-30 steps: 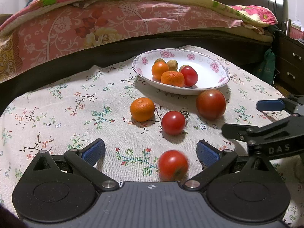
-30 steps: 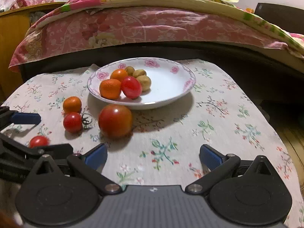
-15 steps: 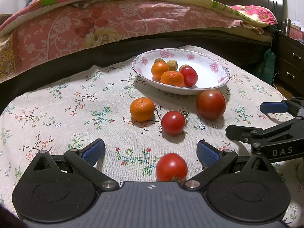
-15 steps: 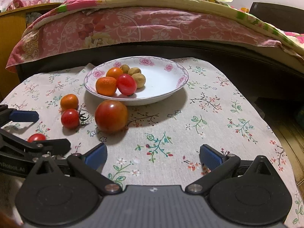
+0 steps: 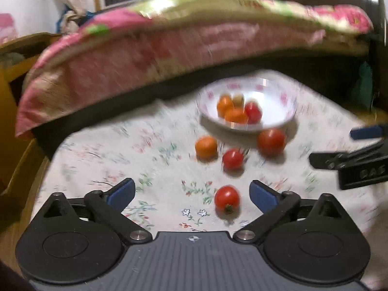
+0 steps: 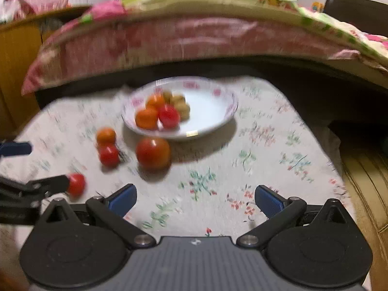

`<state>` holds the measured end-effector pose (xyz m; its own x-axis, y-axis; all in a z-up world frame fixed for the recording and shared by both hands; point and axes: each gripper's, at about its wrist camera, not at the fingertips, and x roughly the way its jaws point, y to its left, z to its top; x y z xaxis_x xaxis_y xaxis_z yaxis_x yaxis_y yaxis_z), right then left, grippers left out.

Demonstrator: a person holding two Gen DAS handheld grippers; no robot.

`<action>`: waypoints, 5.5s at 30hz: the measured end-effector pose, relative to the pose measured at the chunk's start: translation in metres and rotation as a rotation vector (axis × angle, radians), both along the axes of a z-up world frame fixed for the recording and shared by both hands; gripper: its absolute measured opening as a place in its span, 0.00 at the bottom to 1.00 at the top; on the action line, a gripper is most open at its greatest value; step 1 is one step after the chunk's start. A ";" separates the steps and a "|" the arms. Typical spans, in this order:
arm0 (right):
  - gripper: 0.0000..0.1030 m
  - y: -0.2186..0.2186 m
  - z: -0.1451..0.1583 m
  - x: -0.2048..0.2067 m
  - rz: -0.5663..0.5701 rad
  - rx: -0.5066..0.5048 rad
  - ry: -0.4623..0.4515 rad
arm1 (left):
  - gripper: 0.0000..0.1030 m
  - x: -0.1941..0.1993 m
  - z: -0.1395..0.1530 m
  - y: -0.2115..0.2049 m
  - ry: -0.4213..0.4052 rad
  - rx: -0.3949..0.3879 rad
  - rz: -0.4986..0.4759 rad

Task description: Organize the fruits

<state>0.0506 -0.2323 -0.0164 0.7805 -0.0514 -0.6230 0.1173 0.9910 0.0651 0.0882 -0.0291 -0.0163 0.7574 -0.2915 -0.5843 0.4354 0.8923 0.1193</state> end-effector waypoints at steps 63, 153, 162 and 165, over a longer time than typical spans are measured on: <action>1.00 0.015 0.024 0.045 0.046 -0.036 0.163 | 1.00 0.029 0.001 -0.022 0.232 0.061 0.080; 0.50 0.012 -0.017 0.103 0.146 0.086 0.235 | 0.98 0.028 -0.027 -0.032 0.248 0.116 -0.074; 0.46 0.014 -0.016 0.104 0.148 0.084 0.231 | 0.76 0.026 -0.024 -0.042 0.164 0.089 -0.136; 0.46 0.012 -0.015 0.103 0.155 0.104 0.237 | 0.49 0.034 -0.032 -0.043 0.224 0.068 -0.152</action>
<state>0.1532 -0.2207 -0.0315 0.6067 0.1303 -0.7842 -0.0105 0.9877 0.1559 0.1226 -0.0718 -0.0481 0.5579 -0.3464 -0.7541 0.5860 0.8079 0.0625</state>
